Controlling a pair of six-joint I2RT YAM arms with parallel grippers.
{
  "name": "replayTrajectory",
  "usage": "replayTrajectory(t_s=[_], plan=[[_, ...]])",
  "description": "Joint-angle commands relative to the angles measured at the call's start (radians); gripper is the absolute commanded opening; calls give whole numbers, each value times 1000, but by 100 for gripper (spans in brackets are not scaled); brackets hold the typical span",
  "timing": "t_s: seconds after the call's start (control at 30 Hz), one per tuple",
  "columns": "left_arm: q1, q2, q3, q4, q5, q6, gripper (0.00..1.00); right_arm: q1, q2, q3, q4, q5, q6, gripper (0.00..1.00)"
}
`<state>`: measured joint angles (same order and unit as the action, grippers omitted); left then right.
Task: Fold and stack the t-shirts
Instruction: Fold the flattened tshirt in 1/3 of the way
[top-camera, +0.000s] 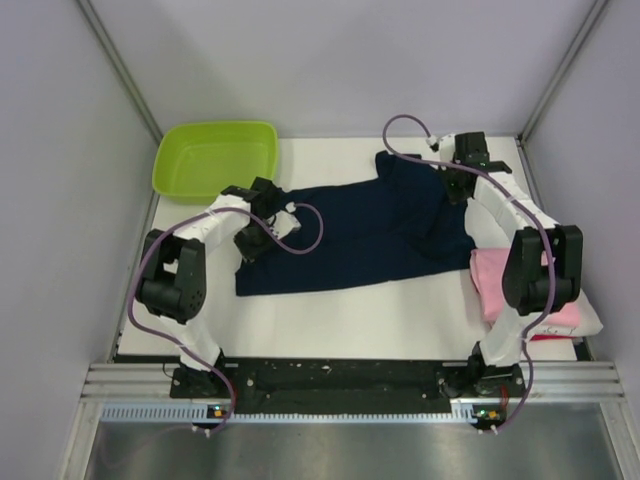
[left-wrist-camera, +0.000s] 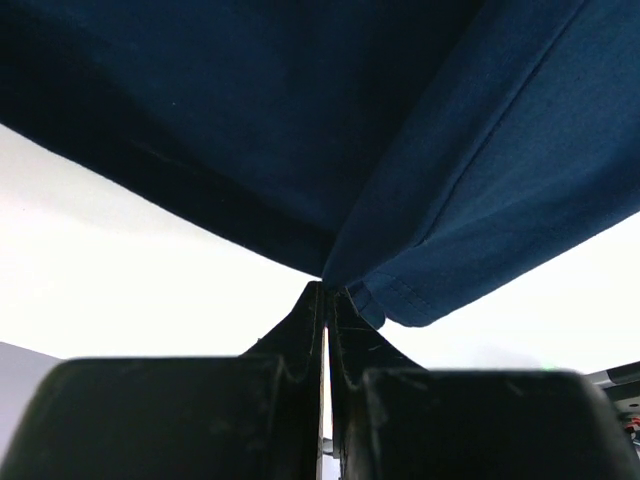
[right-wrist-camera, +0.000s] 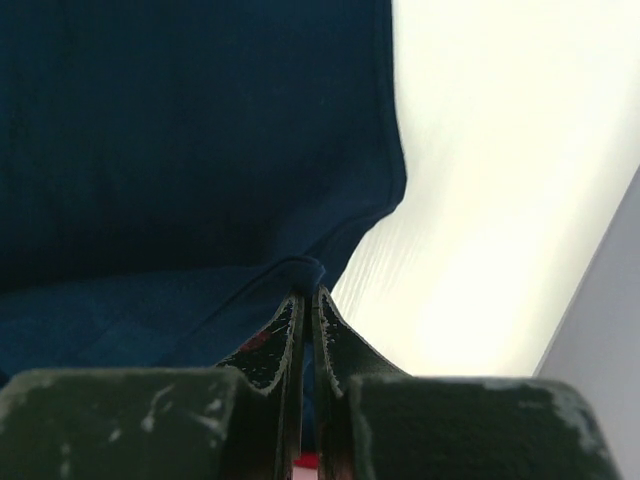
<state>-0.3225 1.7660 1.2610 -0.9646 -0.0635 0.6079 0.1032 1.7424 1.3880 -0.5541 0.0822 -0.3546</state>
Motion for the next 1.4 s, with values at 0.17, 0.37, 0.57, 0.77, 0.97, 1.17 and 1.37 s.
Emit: replayTrajectory(t_s=[0.17,0.37,0.57,0.77,0.97,1.17,1.37], plan=[[2,-2,25,36,-58,-30,11,7,143,157,111,-53,-78,2],[8,-16,41,89,-160,-36,41,7,313,379,146,35,47,55],[57,-178,94,135,-212,13,53,4,254,498,-99,228,287,63],[-29,-362,-104,38,154,180,37,4,-108,142,-104,70,601,63],[-79,-335,-334,127,105,231,48,6,-240,-194,-138,-13,750,57],[-84,-303,-399,257,41,222,55,7,-267,-389,-47,-13,859,58],[-84,-300,-471,405,-47,191,47,4,-232,-440,55,48,895,61]])
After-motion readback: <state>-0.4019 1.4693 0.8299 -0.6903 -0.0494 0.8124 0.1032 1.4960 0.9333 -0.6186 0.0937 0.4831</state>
